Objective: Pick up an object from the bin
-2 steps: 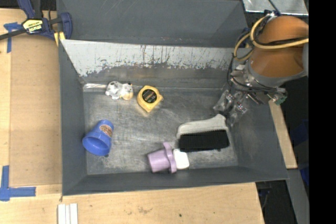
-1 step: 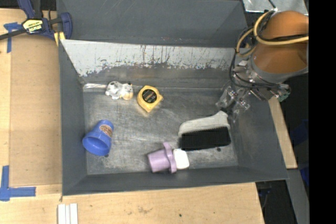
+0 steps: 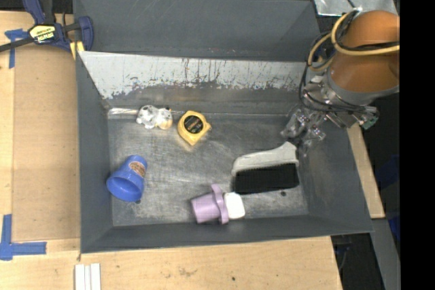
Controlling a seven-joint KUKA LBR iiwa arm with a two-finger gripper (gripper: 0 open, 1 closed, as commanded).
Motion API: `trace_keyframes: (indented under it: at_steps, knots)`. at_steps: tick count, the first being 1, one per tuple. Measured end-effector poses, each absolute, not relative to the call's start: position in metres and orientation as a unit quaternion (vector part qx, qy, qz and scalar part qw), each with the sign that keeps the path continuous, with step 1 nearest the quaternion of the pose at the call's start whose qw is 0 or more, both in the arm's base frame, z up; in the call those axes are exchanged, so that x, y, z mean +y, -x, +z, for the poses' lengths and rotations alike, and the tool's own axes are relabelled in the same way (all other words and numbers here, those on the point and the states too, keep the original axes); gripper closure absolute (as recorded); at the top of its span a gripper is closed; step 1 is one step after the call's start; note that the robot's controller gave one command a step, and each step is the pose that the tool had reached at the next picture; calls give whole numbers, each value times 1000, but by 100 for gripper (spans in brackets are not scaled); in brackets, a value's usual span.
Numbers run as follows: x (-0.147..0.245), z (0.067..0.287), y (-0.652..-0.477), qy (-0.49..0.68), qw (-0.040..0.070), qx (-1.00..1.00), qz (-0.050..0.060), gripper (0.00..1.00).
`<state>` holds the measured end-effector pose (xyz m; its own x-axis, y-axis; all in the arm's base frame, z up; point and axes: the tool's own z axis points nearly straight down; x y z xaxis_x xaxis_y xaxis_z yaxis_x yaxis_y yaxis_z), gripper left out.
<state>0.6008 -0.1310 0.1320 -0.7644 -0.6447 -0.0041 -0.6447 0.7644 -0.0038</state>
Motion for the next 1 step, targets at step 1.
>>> trace_keyframes:
  at_steps: [1]
  knots:
    - [-131,142,-600,343,1,939,0,100]
